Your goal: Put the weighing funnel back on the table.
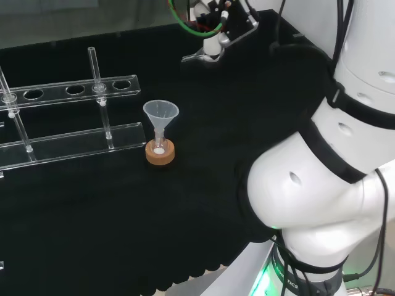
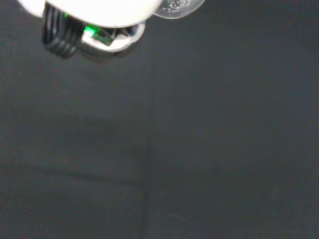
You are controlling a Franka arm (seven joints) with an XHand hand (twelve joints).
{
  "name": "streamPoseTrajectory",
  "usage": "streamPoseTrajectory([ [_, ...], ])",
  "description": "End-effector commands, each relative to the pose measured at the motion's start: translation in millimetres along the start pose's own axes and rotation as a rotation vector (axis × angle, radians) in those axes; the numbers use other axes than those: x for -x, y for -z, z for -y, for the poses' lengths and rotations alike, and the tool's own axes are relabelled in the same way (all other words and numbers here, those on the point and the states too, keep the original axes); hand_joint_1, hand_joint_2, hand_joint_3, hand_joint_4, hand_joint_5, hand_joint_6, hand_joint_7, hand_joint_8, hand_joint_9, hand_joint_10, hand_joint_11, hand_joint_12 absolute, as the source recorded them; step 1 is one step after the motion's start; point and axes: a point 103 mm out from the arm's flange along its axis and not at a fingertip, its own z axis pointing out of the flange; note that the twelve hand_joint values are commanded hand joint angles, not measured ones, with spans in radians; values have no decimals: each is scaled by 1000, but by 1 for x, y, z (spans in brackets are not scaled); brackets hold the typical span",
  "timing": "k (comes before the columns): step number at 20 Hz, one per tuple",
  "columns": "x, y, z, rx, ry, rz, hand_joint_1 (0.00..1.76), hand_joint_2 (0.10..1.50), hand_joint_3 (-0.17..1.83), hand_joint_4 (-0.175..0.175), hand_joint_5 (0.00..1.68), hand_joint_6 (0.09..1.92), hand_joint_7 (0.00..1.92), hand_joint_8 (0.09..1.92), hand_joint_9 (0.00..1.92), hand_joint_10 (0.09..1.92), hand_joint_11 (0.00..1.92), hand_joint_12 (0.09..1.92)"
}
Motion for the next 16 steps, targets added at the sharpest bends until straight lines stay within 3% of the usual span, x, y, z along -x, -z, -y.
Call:
streamPoseTrajectory([
  [1, -21, -30, -18, -7, 93, -96, 1133, 620, 706, 175, 1308, 636, 1165, 488, 1487, 87, 1112, 861],
  [10, -11, -41, -26, 10, 106, -200, 1132, 621, 705, 175, 1305, 639, 1164, 488, 1487, 87, 1111, 859],
  [16, -7, -47, -33, 3, 102, -233, 1132, 622, 704, 175, 1304, 640, 1163, 489, 1487, 87, 1110, 858],
])
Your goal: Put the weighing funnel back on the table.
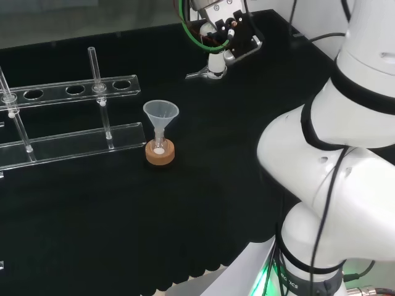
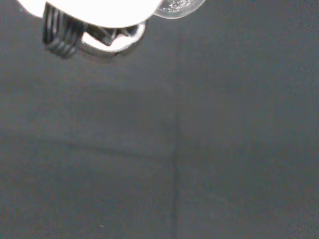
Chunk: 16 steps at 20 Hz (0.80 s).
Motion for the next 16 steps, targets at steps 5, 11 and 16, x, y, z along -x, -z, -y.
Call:
streamPoseTrajectory([
  [5, 18, -12, -19, 52, 30, -191, 1131, 623, 703, 175, 1303, 642, 1163, 489, 1487, 87, 1108, 858],
  [11, 29, -27, -34, 41, 33, -229, 1131, 624, 702, 175, 1302, 644, 1163, 490, 1487, 87, 1107, 859],
  [16, 36, -39, -46, 36, 34, -260, 1131, 624, 702, 175, 1301, 645, 1163, 490, 1487, 87, 1107, 860],
])
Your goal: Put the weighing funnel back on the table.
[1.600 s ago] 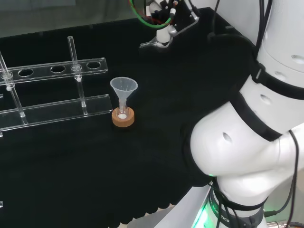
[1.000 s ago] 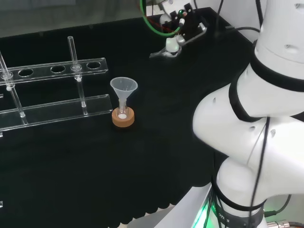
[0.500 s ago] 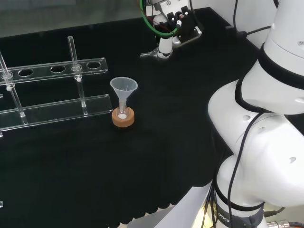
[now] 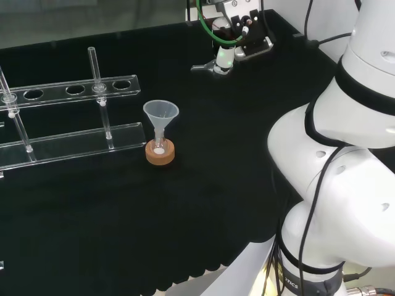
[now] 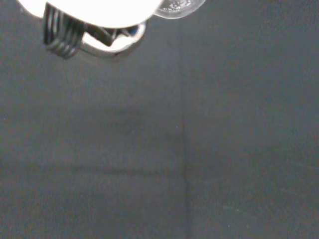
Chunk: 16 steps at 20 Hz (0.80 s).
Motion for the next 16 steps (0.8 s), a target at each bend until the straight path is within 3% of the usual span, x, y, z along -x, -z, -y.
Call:
streamPoseTrajectory([
  [1, 12, -30, -36, 5, 42, -120, 1131, 624, 702, 175, 1301, 646, 1163, 490, 1487, 87, 1107, 860],
  [16, 16, -60, -82, -24, 65, -154, 1130, 627, 700, 175, 1297, 652, 1158, 492, 1487, 87, 1106, 862],
])
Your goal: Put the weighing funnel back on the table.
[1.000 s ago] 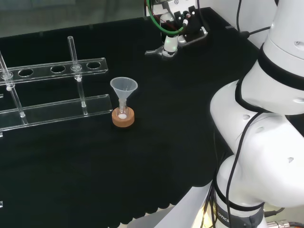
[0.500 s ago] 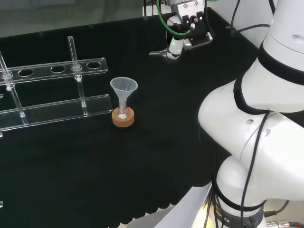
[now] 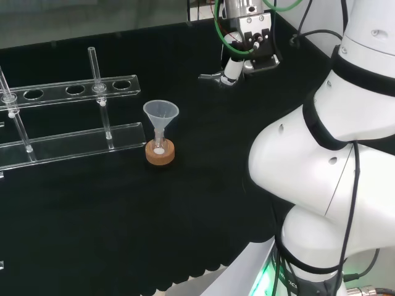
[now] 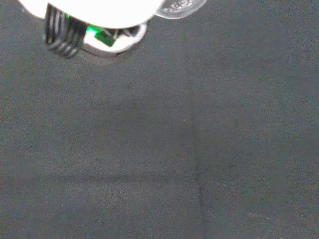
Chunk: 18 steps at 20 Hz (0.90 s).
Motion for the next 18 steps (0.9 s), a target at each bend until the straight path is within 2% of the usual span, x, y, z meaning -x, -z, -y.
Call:
streamPoseTrajectory([
  [1, -3, -16, -37, -5, 41, -23, 1130, 627, 700, 175, 1296, 653, 1158, 492, 1487, 87, 1106, 862],
  [7, -5, -31, -58, -49, 35, -9, 1129, 628, 699, 175, 1295, 656, 1156, 493, 1487, 87, 1107, 862],
  [18, -5, -49, -93, -94, 10, 21, 1128, 631, 697, 175, 1292, 660, 1153, 496, 1488, 87, 1107, 863],
])
